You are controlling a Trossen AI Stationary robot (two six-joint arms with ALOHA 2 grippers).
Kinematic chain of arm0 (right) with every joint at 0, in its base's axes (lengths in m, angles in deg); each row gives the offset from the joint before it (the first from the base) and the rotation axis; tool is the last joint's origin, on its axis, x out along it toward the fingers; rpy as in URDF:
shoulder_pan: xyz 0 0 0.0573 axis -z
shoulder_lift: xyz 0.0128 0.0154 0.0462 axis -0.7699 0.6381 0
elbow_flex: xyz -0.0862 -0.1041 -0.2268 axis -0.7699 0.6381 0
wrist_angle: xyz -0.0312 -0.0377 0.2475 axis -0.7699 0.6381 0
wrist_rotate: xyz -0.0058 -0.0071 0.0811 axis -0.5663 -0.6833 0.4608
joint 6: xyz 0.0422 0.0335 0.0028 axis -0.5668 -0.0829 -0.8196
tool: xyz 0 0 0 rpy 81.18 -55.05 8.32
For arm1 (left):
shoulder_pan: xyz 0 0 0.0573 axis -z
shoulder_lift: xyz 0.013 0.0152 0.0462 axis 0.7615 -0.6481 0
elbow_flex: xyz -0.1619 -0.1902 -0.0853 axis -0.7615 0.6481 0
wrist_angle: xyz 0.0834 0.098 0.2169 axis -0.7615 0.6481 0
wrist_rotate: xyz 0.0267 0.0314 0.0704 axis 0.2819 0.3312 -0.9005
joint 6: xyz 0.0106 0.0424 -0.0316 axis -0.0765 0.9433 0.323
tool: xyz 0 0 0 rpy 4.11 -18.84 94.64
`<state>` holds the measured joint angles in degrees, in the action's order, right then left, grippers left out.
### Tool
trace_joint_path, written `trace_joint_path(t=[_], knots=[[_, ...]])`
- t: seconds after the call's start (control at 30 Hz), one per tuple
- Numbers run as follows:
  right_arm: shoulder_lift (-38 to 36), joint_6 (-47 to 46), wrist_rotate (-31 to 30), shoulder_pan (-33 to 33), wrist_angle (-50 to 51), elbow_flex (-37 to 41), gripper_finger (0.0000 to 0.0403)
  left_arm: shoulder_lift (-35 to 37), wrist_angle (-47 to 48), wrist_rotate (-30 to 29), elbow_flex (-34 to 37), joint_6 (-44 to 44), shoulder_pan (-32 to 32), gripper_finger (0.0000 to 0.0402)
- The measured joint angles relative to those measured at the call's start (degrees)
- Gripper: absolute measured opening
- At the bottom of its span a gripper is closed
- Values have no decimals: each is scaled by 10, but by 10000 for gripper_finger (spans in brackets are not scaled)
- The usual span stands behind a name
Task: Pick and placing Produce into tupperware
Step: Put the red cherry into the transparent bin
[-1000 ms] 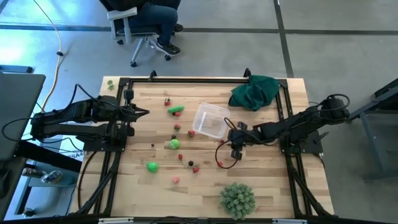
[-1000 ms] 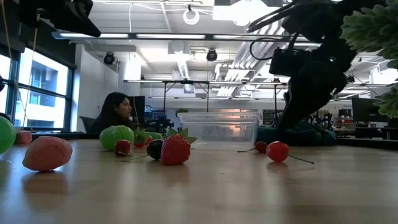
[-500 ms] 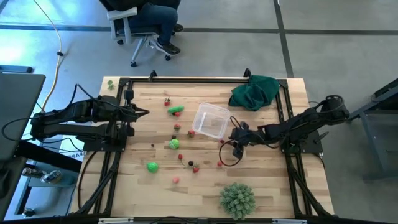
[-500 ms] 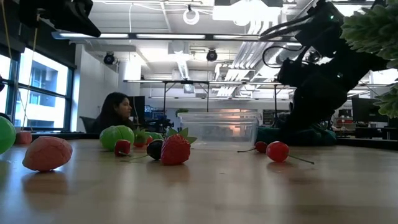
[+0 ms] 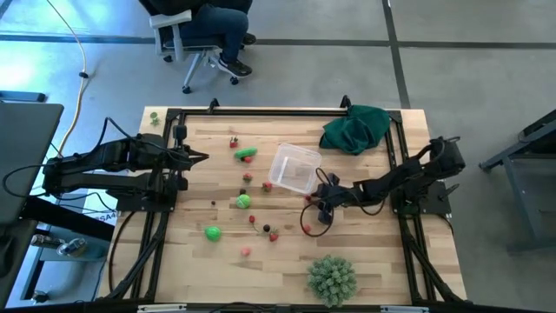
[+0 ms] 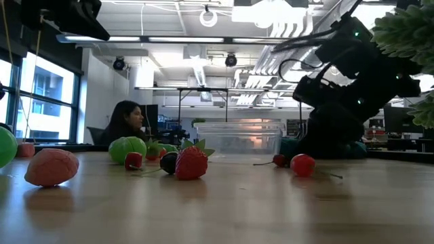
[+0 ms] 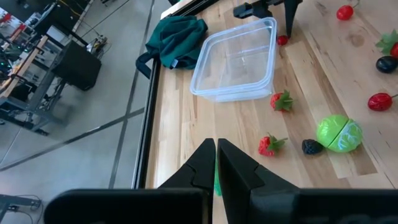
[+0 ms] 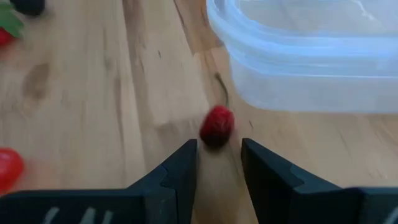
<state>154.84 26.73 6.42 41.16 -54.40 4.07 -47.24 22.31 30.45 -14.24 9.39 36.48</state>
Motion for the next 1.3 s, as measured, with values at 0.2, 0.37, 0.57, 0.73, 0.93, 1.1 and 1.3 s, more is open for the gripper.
trace_joint_path(t=[0.2, 0.37, 0.57, 0.73, 0.93, 1.1, 1.3], knots=[[21, -12, -1, 0, -34, -1, 119, 0, 0, 0, 0, 0, 0, 10], [22, -12, -2, -5, -47, 0, 119, 0, 0, 0, 0, 0, 0, 10], [22, -14, -1, -5, -50, 0, 119, 0, 0, 0, 0, 0, 0, 10], [23, -15, 3, -6, -54, -1, 119, 0, 0, 0, 0, 0, 0, 10], [23, -26, -4, -6, -54, -1, 100, 0, 0, 0, 0, 0, 0, 10], [23, -26, -8, -6, -54, -1, 70, 0, 0, 0, 0, 0, 0, 10], [22, -25, -7, -6, -54, -1, 51, 0, 0, 0, 0, 0, 0, 10]])
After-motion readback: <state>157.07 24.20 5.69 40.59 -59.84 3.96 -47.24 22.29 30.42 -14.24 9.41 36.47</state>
